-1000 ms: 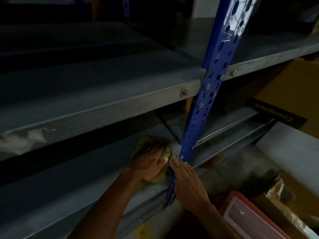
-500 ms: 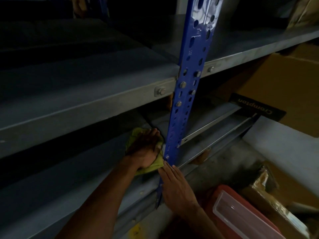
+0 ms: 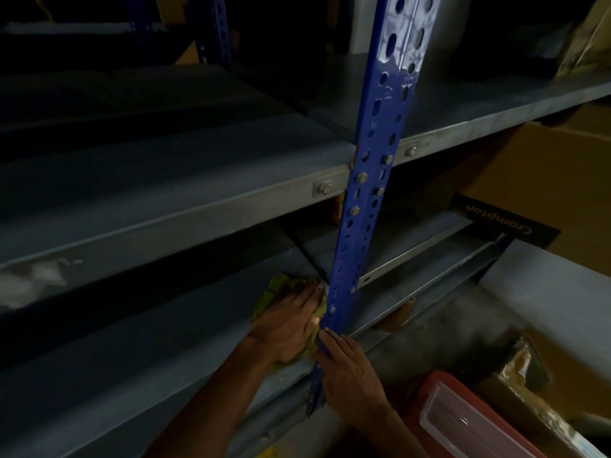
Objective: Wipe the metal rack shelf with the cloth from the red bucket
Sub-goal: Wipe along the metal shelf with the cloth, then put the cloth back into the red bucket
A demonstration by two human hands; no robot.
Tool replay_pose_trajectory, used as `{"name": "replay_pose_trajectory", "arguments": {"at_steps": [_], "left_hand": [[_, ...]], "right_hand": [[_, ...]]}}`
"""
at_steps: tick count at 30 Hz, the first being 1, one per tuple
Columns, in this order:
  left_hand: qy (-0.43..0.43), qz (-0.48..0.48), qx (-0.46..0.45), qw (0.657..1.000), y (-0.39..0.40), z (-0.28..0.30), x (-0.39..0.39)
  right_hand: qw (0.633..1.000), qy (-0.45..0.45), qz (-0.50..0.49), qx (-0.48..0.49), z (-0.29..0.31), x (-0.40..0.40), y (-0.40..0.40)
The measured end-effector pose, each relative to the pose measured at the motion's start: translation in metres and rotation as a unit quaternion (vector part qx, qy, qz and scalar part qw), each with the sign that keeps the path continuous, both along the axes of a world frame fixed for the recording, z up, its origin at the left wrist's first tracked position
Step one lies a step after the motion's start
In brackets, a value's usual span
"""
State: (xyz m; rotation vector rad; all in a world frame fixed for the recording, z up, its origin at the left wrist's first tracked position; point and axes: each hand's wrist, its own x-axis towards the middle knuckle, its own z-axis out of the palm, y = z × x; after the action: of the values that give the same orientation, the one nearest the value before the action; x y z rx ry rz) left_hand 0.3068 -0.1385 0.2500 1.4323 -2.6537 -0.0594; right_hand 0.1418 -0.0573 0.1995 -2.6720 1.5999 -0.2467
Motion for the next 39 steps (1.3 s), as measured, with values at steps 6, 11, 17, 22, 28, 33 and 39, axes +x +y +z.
{"name": "replay_pose_trajectory", "arguments": {"at_steps": [6,11,17,22,28,33,39], "left_hand": [[-0.034,0.014,-0.037,0.999,0.028,0.002,0.02],[-0.035,-0.004,-0.006,0.999,0.037,-0.011,0.035],[0.084,0.023,0.027,0.996,0.071,-0.003,0.044],[0.369,0.111,0.128,0.914,0.102,0.014,0.028],[0.736,0.19,0.41,0.504,0.116,0.035,-0.019],[0.759,0.184,0.476,0.404,0.126,0.032,-0.042],[0.708,0.139,0.445,0.53,0.128,0.01,-0.027]], "right_hand": [[0.996,-0.086,-0.039,0.001,0.026,0.02,0.004],[0.984,-0.159,-0.072,0.026,0.037,0.027,0.002],[0.956,-0.26,-0.085,0.106,0.052,0.031,-0.001],[0.897,-0.397,-0.094,0.171,0.059,0.033,0.001],[0.828,-0.526,-0.113,0.157,0.063,0.009,0.021],[0.85,-0.455,-0.203,0.172,0.06,-0.012,0.036],[0.821,-0.509,-0.218,0.143,0.068,-0.032,0.043]]}}
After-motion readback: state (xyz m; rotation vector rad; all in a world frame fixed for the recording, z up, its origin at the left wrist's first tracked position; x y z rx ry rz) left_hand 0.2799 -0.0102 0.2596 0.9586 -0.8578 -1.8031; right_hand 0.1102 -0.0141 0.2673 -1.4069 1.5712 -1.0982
